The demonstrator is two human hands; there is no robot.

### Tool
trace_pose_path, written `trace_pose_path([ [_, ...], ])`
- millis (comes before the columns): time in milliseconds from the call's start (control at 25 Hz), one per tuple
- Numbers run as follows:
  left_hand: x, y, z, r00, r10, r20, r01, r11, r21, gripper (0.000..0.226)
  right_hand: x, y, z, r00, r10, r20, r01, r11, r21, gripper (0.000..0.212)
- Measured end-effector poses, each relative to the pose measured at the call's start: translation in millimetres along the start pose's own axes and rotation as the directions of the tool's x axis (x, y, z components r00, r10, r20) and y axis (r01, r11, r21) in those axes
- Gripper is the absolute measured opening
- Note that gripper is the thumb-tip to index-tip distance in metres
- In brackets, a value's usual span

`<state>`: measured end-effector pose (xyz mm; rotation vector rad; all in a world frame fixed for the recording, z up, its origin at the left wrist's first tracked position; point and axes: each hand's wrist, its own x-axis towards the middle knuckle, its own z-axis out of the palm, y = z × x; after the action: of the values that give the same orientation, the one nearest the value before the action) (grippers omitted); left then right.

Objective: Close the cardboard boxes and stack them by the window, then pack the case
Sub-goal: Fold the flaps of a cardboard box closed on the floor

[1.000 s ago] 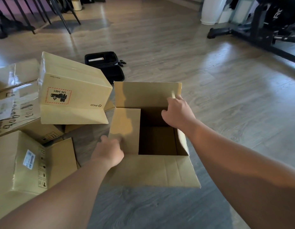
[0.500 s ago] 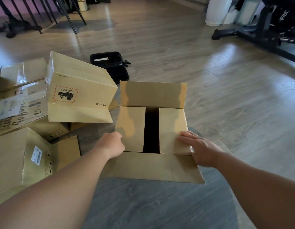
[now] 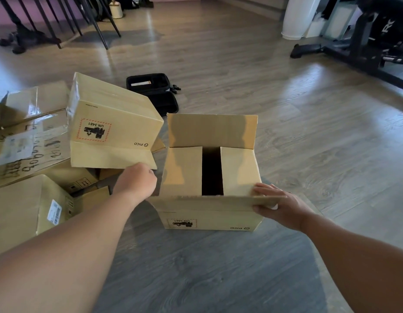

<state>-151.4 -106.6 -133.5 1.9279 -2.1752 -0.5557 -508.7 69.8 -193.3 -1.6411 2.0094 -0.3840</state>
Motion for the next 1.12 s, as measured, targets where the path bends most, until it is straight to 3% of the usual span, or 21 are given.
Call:
trace_pose_path([
  [120, 4, 1, -6, 0.986, 0.026, -0.162, -0.027, 1.0, 0.0, 0.025, 8, -10, -1, 0.977, 0.156, -0.145, -0.146, 0.986, 0.08, 0.064],
  [200, 2, 4, -4, 0.984, 0.058, -0.171, -0.059, 0.998, -0.001, 0.022, 18, -17, 1, 0.95, 0.215, -0.225, -0.197, 0.975, 0.1, 0.055],
  [280, -4, 7, 8, 0.992, 0.11, -0.058, -0.11, 0.994, 0.009, 0.025, 26, -21, 7, 0.935, 0.229, -0.27, -0.189, 0.968, 0.166, 0.054],
  [360, -10, 11, 26, 0.987, 0.134, 0.087, -0.136, 0.991, 0.016, 0.025, 35, -24, 8, 0.934, 0.198, -0.299, -0.149, 0.973, 0.178, 0.072],
  [480, -11, 12, 50, 0.973, 0.112, 0.2, -0.127, 0.99, 0.064, 0.063, 59, -27, -2, 0.959, 0.098, -0.266, -0.083, 0.994, 0.068, 0.091],
  [560, -8, 12, 61, 0.969, 0.125, 0.212, -0.149, 0.984, 0.102, 0.075, 83, -28, -8, 0.972, 0.128, -0.199, -0.134, 0.991, -0.017, 0.099],
  [720, 7, 13, 70, 0.958, 0.149, 0.244, -0.185, 0.974, 0.129, 0.057, 135, -43, -18, 0.957, 0.217, -0.193, -0.241, 0.964, -0.111, 0.097],
  [920, 18, 18, 73, 0.959, 0.195, 0.204, -0.237, 0.95, 0.204, 0.027, 196, -65, -46, 0.939, 0.184, -0.29, -0.261, 0.931, -0.253, 0.094],
  [1120, 19, 20, 75, 0.959, 0.219, 0.179, -0.257, 0.937, 0.236, 0.031, 229, -85, -67, 0.95, 0.181, -0.254, -0.25, 0.928, -0.277, 0.09],
])
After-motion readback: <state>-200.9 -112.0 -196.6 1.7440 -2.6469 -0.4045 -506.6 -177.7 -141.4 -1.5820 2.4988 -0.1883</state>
